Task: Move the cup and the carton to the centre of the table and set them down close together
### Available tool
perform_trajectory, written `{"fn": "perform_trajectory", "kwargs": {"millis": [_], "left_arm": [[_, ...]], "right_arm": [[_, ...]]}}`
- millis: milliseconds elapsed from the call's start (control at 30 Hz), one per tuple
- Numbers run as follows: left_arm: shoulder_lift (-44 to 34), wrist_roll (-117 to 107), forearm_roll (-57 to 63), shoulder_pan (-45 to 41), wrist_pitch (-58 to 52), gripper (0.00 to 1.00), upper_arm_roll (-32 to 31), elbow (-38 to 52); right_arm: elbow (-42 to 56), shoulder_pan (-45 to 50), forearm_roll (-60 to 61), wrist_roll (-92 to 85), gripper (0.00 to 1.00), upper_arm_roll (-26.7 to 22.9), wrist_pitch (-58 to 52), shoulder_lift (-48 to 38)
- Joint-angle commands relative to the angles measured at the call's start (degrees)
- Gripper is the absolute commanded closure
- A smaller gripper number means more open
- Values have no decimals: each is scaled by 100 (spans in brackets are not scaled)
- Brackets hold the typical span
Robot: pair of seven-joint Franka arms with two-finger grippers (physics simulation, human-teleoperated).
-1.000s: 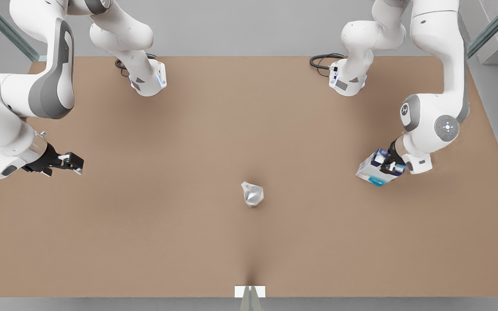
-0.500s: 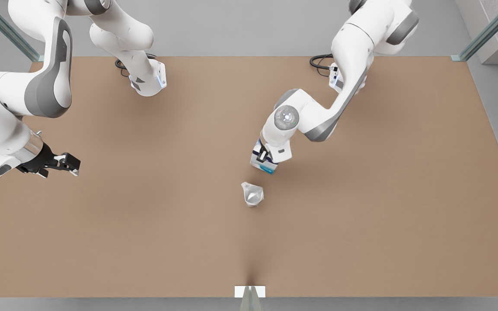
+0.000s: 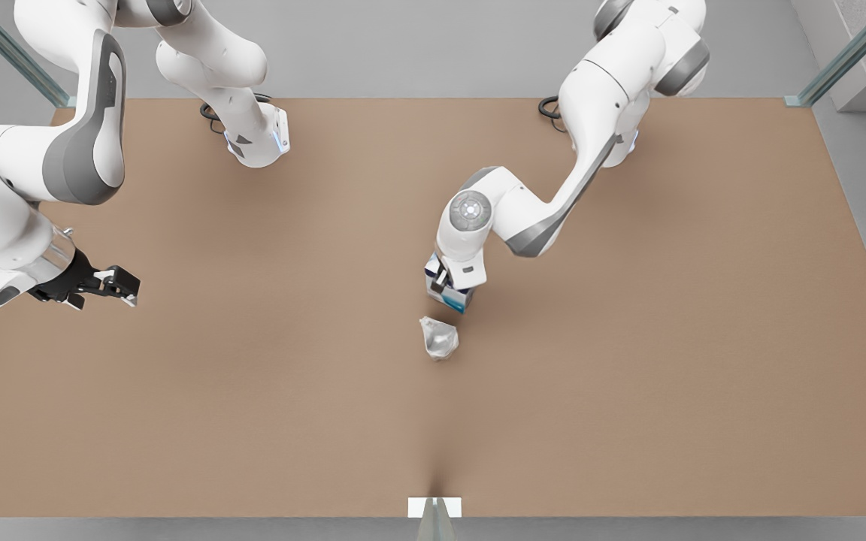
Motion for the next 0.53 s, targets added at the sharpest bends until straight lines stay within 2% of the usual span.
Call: {"fn": "perform_trajectory", "kwargs": {"millis": [0, 100, 133, 167, 267, 333, 400, 500], "left_arm": [[11, 18, 69, 2, -263, 0, 4, 184], [2, 1019, 570, 72, -1898, 0, 66, 1591], [-7, 1906, 421, 212, -2258, 0, 268, 1846], [-15, 3830, 359, 766, -2575, 0, 426, 1960], [-121, 8428, 420, 2357, -2628, 0, 444, 2039], [-1166, 10397, 464, 2568, -2593, 0, 891, 1548], [-1641, 10644, 473, 2551, -2584, 0, 1112, 1328], [-1791, 10635, 473, 2542, -2575, 0, 1112, 1293]], "right_arm": [[0, 0, 0, 0, 0, 0, 17, 0], [0, 0, 0, 0, 0, 0, 17, 8], [0, 0, 0, 0, 0, 0, 17, 0], [0, 0, 0, 0, 0, 0, 17, 8], [0, 0, 0, 0, 0, 0, 26, 8], [0, 0, 0, 0, 0, -9, 26, 0], [0, 9, 0, 0, 0, 0, 17, 0], [0, 0, 0, 0, 0, 0, 17, 8]]}}
